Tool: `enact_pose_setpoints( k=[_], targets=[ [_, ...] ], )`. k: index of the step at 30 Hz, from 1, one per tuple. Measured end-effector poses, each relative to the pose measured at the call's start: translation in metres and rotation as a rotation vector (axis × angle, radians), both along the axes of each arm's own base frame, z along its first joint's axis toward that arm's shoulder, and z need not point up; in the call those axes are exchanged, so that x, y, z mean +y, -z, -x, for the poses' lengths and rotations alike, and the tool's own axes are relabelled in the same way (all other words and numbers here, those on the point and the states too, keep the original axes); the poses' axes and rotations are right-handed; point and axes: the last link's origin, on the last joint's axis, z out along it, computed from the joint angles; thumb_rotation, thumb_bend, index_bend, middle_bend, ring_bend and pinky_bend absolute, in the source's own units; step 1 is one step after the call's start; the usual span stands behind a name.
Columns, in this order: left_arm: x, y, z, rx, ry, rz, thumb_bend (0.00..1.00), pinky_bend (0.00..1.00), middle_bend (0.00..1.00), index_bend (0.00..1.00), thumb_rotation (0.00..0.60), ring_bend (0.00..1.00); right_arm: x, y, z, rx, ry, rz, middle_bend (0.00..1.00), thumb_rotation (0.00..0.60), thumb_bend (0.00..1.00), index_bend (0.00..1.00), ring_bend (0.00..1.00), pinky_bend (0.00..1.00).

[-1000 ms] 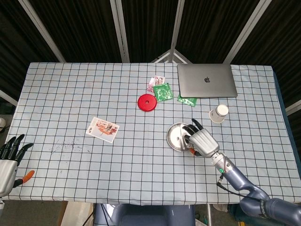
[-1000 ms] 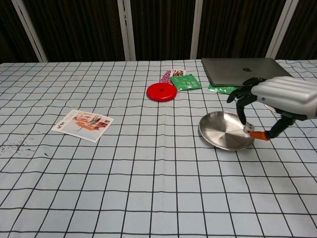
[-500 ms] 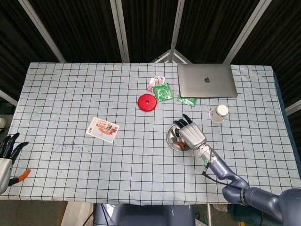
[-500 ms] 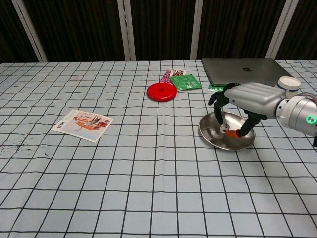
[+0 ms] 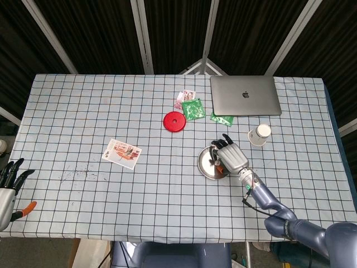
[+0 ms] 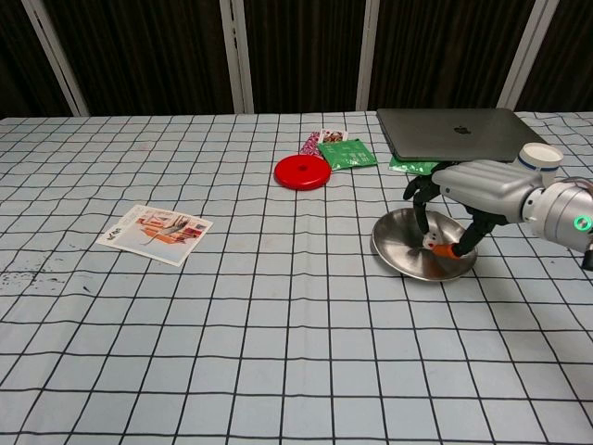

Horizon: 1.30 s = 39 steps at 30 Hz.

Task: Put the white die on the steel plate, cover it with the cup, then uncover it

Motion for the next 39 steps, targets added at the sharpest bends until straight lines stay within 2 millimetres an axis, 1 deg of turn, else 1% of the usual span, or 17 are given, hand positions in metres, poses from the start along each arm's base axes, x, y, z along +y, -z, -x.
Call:
enact_pose_setpoints(
  k=[3,5,6,9,12,16,20,23,28,33,39],
  targets=[
    [0.000,0.001,0.000,0.003,0.000,0.000,0.27,0.13,0.00,0.20,0.600,0.00,0.001,0.001,0.000,-0.008,0.007,-0.004,0.21,0.600,0.16,0.48,0.19,0.02],
    [0.000,0.001,0.000,0.003,-0.003,0.000,0.27,0.13,0.00,0.21,0.600,0.00,0.001,0.002,0.000,-0.010,0.014,-0.008,0.20,0.600,0.09,0.37,0.19,0.02],
    [0.001,0.001,0.001,0.004,-0.006,0.000,0.27,0.13,0.00,0.21,0.600,0.00,0.001,0.003,0.001,-0.010,0.023,-0.012,0.20,0.600,0.07,0.31,0.18,0.02],
    [0.002,0.001,0.001,0.008,-0.011,-0.001,0.28,0.13,0.00,0.21,0.600,0.00,0.000,0.003,0.002,-0.021,0.051,-0.017,0.20,0.600,0.04,0.18,0.18,0.02],
    [0.002,0.001,0.002,0.007,-0.016,-0.001,0.28,0.13,0.00,0.21,0.600,0.00,-0.001,0.001,0.002,-0.036,0.069,-0.015,0.20,0.600,0.03,0.13,0.18,0.02],
    [0.002,0.001,0.002,0.007,-0.020,0.002,0.28,0.13,0.00,0.21,0.600,0.00,-0.002,-0.004,0.000,-0.058,0.075,-0.002,0.19,0.600,0.03,0.10,0.18,0.02],
    [0.002,0.001,0.001,0.005,-0.016,0.004,0.28,0.13,0.00,0.21,0.600,0.00,-0.003,-0.010,-0.001,-0.076,0.073,0.013,0.19,0.600,0.03,0.10,0.18,0.02],
    [0.000,0.000,0.000,0.002,-0.013,0.002,0.28,0.13,0.00,0.21,0.600,0.00,-0.005,-0.022,-0.002,-0.094,0.059,0.052,0.19,0.600,0.03,0.10,0.18,0.02],
    [0.000,0.001,0.000,0.003,-0.012,0.007,0.28,0.13,0.00,0.21,0.600,0.00,-0.012,-0.056,-0.002,-0.137,0.048,0.138,0.19,0.600,0.03,0.10,0.18,0.02],
    [-0.001,0.002,-0.001,0.006,-0.010,0.011,0.28,0.13,0.00,0.21,0.600,0.00,-0.020,-0.083,0.009,-0.099,0.075,0.199,0.19,0.600,0.02,0.10,0.18,0.02],
    [0.000,0.002,0.000,0.007,-0.015,0.009,0.28,0.13,0.00,0.21,0.600,0.00,-0.027,-0.097,0.029,-0.046,0.156,0.225,0.19,0.600,0.03,0.13,0.18,0.02]
  ],
)
